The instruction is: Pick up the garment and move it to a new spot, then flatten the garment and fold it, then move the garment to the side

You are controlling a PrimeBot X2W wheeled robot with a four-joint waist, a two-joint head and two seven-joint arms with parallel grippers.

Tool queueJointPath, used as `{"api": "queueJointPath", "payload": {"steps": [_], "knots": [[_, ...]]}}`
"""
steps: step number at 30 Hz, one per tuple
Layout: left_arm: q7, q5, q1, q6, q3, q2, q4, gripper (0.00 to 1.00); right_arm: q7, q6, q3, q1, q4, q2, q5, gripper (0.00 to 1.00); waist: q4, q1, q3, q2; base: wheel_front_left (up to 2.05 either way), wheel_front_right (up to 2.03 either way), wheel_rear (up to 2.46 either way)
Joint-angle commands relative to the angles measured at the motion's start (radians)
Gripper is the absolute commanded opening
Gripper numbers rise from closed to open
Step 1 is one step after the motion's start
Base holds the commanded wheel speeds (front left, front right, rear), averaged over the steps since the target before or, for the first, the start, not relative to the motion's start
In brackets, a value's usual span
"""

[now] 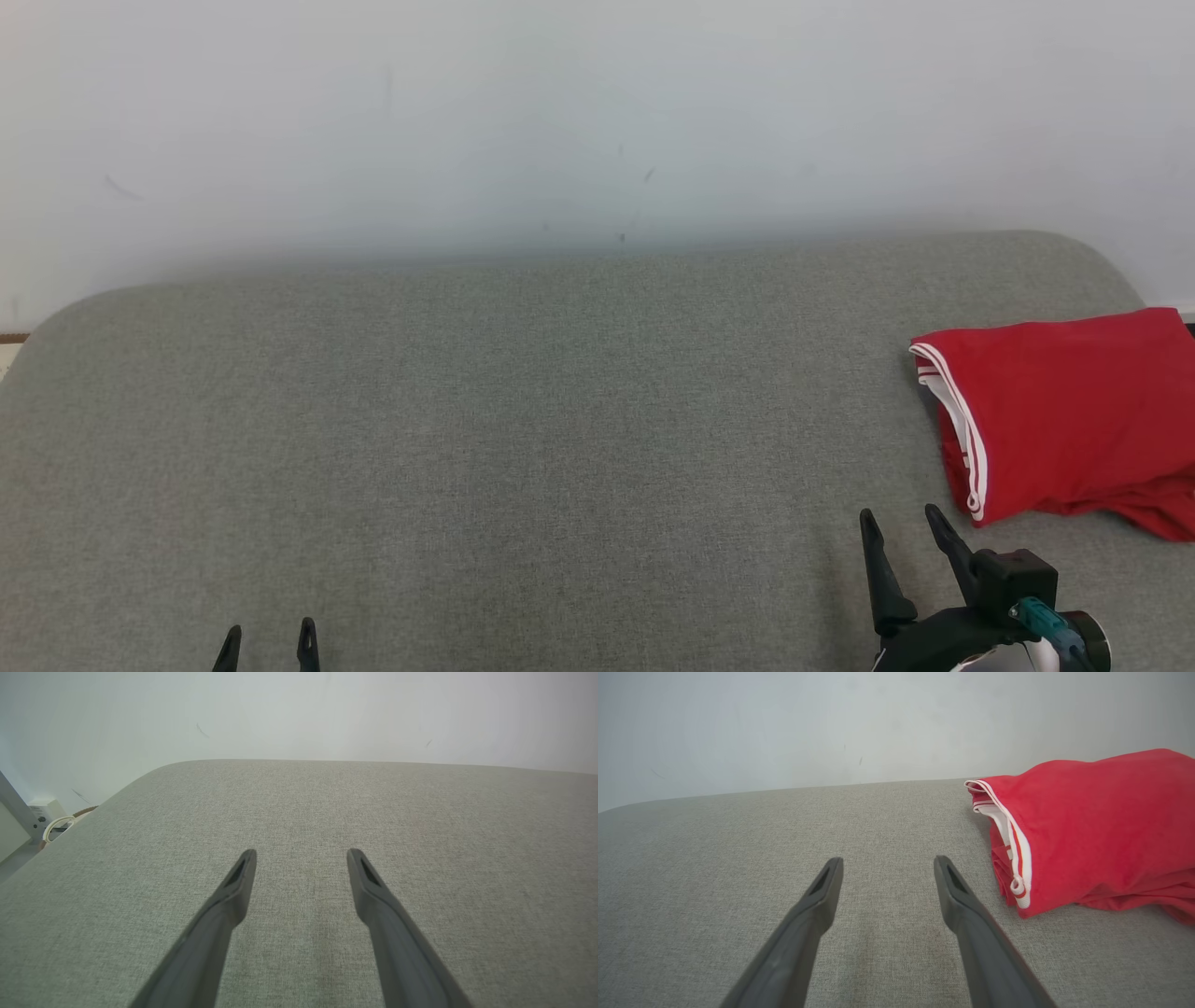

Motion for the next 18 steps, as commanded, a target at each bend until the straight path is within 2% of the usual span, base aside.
{"api": "queueJointPath", "payload": {"steps": [1,18], "knots": [[-0.001,0.002,0.001,0.0,0.001,0.0,0.006,1.0,0.0,-0.001,0.005,0.007,-0.003,0.001,0.005,1.0,-0.001,0.0,0.0,0.0,0.0,0.0,0.0],[-0.001,-0.001,-0.007,-0.009,-0.004,0.0,0.019,1.0,0.0,-0.001,-0.001,0.012,-0.017,0.001,-0.009,1.0,-0.002,0.0,0.01,0.0,0.0,0.0,0.0]]}}
